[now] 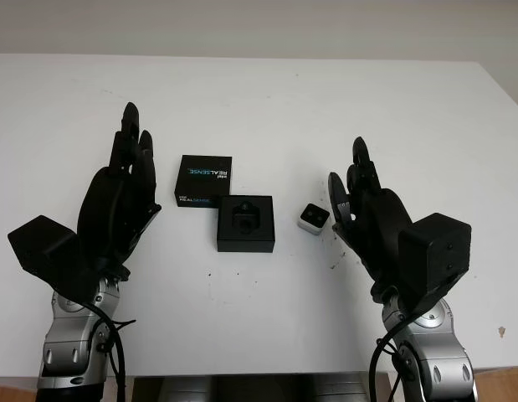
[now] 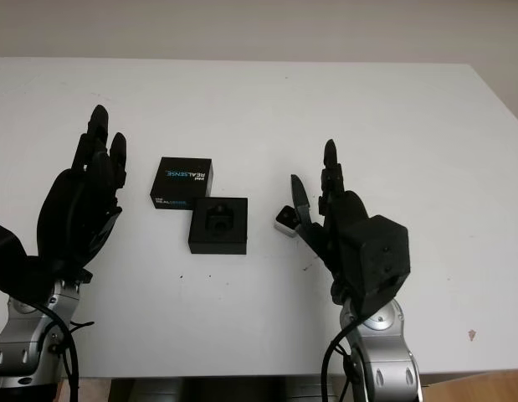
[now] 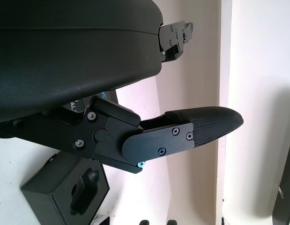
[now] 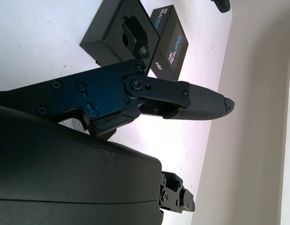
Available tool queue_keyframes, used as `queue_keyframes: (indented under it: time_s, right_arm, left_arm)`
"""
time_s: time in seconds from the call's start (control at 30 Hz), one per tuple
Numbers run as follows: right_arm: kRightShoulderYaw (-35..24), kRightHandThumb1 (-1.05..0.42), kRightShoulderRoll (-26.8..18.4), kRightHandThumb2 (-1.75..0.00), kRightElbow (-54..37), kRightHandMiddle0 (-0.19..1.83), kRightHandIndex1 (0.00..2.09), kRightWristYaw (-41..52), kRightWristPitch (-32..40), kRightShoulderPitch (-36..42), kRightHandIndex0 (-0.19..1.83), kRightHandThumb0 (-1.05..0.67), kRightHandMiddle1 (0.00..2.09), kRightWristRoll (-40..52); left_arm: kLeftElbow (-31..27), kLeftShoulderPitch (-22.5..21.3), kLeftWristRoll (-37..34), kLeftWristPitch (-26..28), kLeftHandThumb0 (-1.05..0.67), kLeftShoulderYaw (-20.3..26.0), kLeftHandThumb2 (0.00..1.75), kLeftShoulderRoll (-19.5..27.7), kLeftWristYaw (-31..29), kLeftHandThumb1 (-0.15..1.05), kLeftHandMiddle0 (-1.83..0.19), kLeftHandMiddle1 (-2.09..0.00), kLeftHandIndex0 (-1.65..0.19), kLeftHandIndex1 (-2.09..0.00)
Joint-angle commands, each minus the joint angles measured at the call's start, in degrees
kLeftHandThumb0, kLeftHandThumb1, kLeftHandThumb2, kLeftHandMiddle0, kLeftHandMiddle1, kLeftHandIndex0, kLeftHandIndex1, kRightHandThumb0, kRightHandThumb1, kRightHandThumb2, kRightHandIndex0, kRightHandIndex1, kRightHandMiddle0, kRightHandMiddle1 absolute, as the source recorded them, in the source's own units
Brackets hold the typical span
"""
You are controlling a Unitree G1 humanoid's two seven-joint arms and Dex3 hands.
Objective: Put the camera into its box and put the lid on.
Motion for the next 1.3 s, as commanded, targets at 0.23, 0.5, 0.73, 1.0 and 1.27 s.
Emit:
queue_keyframes:
  time_s: [0.23,0.5,0.73,1.0,1.27]
  right_arm:
    - [0.4,-1.05,-0.1,-0.55,0.9,-0.19,0.0,0.0,-0.1,-1.0,-0.19,-0.77,0.0,-0.2]
    - [-5.1,-1.05,-3.7,-0.36,4.1,-0.12,0.03,3.1,-4.2,-6.3,-0.14,-0.74,0.04,3.4]
    - [-9.3,-0.91,-18.5,-0.04,10.3,0.19,0.17,14.4,-10.4,-14.2,0.17,-0.52,0.19,3.3]
    - [-1.5,-0.75,-36.1,-0.05,20.2,0.15,0.27,25.9,-25.2,-23.6,0.39,-0.34,0.76,-10.6]
    - [5.7,-0.76,-43.7,-0.05,23.3,0.37,0.12,29.6,-36.2,-28.0,0.41,-0.3,0.28,-24.3]
  left_arm:
    - [0.4,-0.9,-0.1,-0.5,-0.83,0.1,0.66,0.1,-0.3,1.05,0.19,0.0,0.19,0.0]
    - [1.2,-1.4,-0.3,-0.9,-0.82,0.7,0.66,0.4,-0.3,1.05,0.19,0.0,0.19,0.0]
    - [1.5,-1.9,-0.2,-0.9,-0.83,0.4,0.67,0.4,-0.5,1.05,0.19,0.0,0.19,0.0]
    - [2.4,-2.2,-0.5,-1.8,-0.83,0.5,0.68,0.3,-1.3,1.05,0.19,0.0,0.19,0.0]
    - [2.3,-2.1,-0.5,-1.4,-0.84,0.6,0.68,0.7,-1.5,1.05,0.19,0.0,0.19,0.0]
